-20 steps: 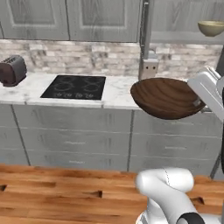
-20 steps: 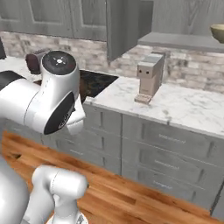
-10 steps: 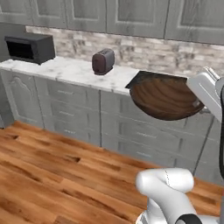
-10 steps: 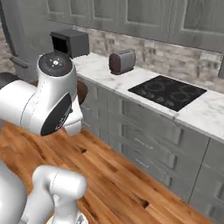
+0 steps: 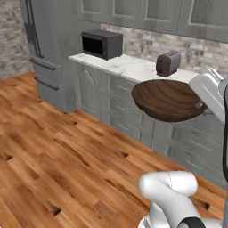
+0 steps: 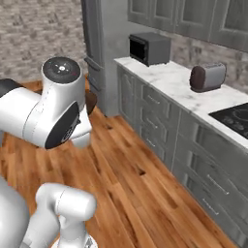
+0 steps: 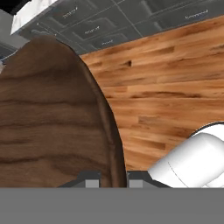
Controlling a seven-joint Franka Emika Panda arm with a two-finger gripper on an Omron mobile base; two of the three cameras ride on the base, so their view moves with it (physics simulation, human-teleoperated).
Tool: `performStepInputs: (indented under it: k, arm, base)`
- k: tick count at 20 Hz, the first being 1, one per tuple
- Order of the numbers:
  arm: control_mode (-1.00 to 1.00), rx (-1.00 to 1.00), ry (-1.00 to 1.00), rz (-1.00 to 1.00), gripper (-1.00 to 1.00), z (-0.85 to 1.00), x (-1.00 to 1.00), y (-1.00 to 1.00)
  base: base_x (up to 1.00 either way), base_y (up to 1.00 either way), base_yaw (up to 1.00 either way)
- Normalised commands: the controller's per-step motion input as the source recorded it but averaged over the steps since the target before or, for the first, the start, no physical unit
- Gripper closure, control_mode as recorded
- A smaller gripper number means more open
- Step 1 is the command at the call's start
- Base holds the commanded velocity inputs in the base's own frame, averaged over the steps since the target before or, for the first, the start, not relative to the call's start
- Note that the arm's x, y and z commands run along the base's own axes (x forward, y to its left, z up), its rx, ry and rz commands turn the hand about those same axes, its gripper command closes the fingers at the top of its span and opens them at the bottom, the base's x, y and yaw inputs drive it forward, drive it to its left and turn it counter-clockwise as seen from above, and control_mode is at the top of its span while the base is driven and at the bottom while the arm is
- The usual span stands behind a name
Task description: Move the bowls from the cabinet to the plates on the dining table.
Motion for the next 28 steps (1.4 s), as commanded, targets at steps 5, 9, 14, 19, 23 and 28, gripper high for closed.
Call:
performStepInputs:
  k: [5, 9, 14, 19, 23, 28]
  arm:
    - [1.00, 0.00, 0.00, 0.00, 1.00, 0.00, 0.00, 0.00]
    - [1.00, 0.00, 0.00, 0.00, 1.00, 0.00, 0.00, 0.00]
    - [1.00, 0.00, 0.00, 0.00, 1.00, 0.00, 0.00, 0.00]
    - [1.00, 0.00, 0.00, 0.00, 1.00, 0.00, 0.00, 0.00]
    - [1.00, 0.00, 0.00, 0.00, 1.00, 0.00, 0.00, 0.00]
    - [1.00, 0.00, 0.00, 0.00, 1.00, 0.00, 0.00, 0.00]
  base:
    - [0.00, 0.47, 0.48]
    - [0.00, 0.40, 0.46]
    - [0.00, 0.36, 0.44]
    - [0.00, 0.31, 0.44]
    - [-0.21, 0.22, 0.45]
    - [-0.53, 0.06, 0.47]
